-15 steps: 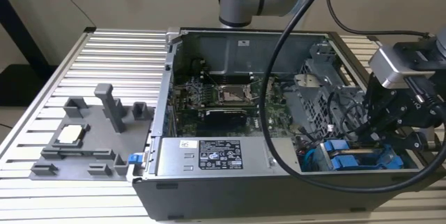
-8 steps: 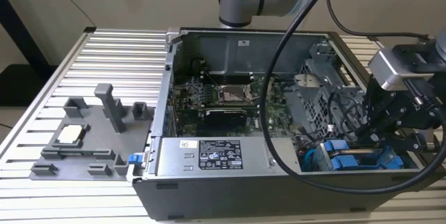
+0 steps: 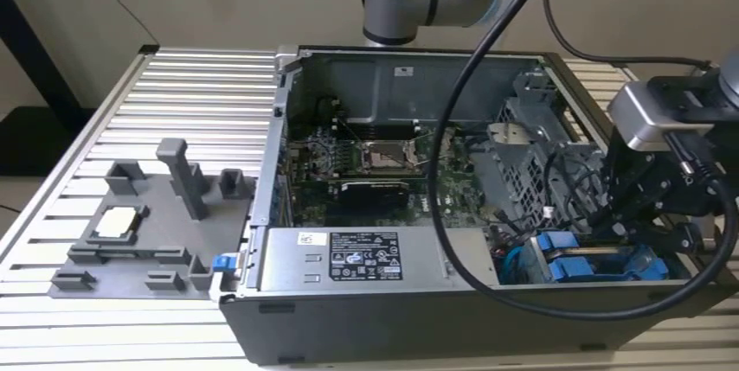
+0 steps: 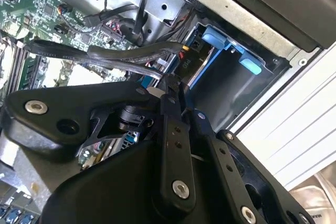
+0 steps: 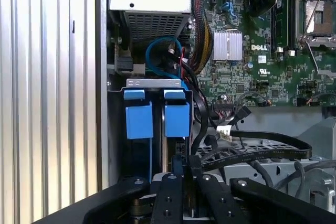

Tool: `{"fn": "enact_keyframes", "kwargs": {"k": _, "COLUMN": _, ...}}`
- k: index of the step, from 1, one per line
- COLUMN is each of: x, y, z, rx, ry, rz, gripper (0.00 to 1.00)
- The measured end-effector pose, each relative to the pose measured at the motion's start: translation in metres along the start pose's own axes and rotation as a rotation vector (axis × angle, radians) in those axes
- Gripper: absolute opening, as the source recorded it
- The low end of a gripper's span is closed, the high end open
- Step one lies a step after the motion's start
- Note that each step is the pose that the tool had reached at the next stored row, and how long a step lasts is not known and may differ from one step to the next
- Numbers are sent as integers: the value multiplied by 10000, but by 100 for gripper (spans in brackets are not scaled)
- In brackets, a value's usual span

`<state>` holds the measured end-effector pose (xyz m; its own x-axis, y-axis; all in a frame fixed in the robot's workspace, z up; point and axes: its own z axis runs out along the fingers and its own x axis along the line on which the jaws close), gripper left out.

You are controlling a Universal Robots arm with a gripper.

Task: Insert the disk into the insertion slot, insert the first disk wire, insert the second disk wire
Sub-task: 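Insert the second disk wire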

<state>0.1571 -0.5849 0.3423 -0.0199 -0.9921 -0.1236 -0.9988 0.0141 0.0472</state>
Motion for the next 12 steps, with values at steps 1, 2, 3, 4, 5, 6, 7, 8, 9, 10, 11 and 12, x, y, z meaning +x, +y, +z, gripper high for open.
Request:
{"fn": "enact_keyframes", "kwargs": {"k": 1, "x": 0, "y": 0, "z": 2, "rx": 4, "ry": -2, "rz": 37, "gripper": 16}}
{"fn": "enact_keyframes", "kwargs": {"k": 2, "x": 0, "y": 0, "z": 4, "rx": 8, "ry": -4, "rz": 68, "gripper": 16}}
{"fn": "enact_keyframes", "kwargs": {"k": 3, "x": 0, "y": 0, "z": 5, "rx": 11, "ry": -5, "rz": 90, "gripper": 16}}
{"fn": "enact_keyframes", "kwargs": {"k": 4, "x": 0, "y": 0, "z": 6, "rx": 14, "ry": -6, "rz": 112, "gripper": 16}}
{"fn": "enact_keyframes", "kwargs": {"k": 5, "x": 0, "y": 0, "z": 7, "rx": 17, "ry": -8, "rz": 133, "gripper": 16}}
{"fn": "enact_keyframes", "kwargs": {"k": 6, "x": 0, "y": 0, "z": 8, "rx": 19, "ry": -10, "rz": 156, "gripper": 16}}
{"fn": "enact_keyframes", "kwargs": {"k": 7, "x": -1, "y": -1, "z": 9, "rx": 22, "ry": -12, "rz": 178, "gripper": 16}}
{"fn": "enact_keyframes", "kwargs": {"k": 8, "x": -2, "y": 0, "z": 9, "rx": 25, "ry": -14, "rz": 202, "gripper": 16}}
{"fn": "enact_keyframes", "kwargs": {"k": 9, "x": -4, "y": 0, "z": 10, "rx": 28, "ry": -16, "rz": 227, "gripper": 16}}
{"fn": "enact_keyframes", "kwargs": {"k": 10, "x": -7, "y": 0, "z": 10, "rx": 32, "ry": -19, "rz": 256, "gripper": 16}}
{"fn": "enact_keyframes", "kwargs": {"k": 11, "x": -8, "y": 0, "z": 10, "rx": 35, "ry": -20, "rz": 281, "gripper": 16}}
{"fn": "enact_keyframes", "kwargs": {"k": 12, "x": -8, "y": 0, "z": 11, "rx": 38, "ry": -21, "rz": 307, "gripper": 16}}
